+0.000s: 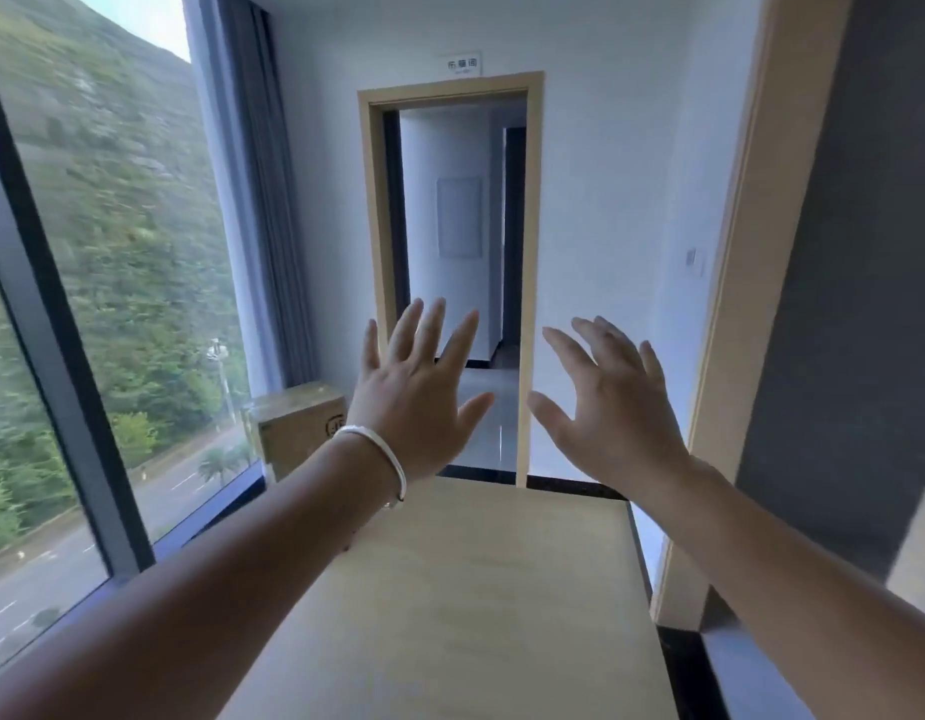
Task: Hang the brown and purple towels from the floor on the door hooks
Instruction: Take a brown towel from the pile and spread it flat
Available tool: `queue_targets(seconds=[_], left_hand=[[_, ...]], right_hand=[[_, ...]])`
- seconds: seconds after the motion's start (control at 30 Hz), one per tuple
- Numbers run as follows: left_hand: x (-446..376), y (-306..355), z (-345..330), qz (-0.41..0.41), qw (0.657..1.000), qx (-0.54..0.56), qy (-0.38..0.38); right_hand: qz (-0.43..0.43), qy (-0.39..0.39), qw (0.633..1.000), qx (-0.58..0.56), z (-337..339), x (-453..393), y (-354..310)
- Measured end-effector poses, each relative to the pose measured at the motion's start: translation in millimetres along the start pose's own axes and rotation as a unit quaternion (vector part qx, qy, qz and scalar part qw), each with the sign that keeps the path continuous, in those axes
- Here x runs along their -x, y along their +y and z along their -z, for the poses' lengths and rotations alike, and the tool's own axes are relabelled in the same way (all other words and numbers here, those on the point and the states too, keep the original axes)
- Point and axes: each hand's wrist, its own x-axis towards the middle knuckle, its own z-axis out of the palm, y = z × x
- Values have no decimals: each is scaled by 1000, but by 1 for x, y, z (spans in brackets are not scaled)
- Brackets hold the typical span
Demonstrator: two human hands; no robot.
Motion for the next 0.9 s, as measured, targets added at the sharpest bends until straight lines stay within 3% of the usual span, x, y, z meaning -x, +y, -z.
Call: queue_targets(seconds=[0.33, 0.6, 0.9], left_hand=[[-139, 0, -131, -51, 996, 70, 27], [-257, -30, -212, -73, 993, 82, 47], [-349, -11, -310, -88, 992, 93, 17]], right_hand=[[-49, -34, 991, 117, -81, -91, 96], [-66, -35, 989, 129, -160, -184, 140], [-84, -33, 988, 129, -230, -255, 218]])
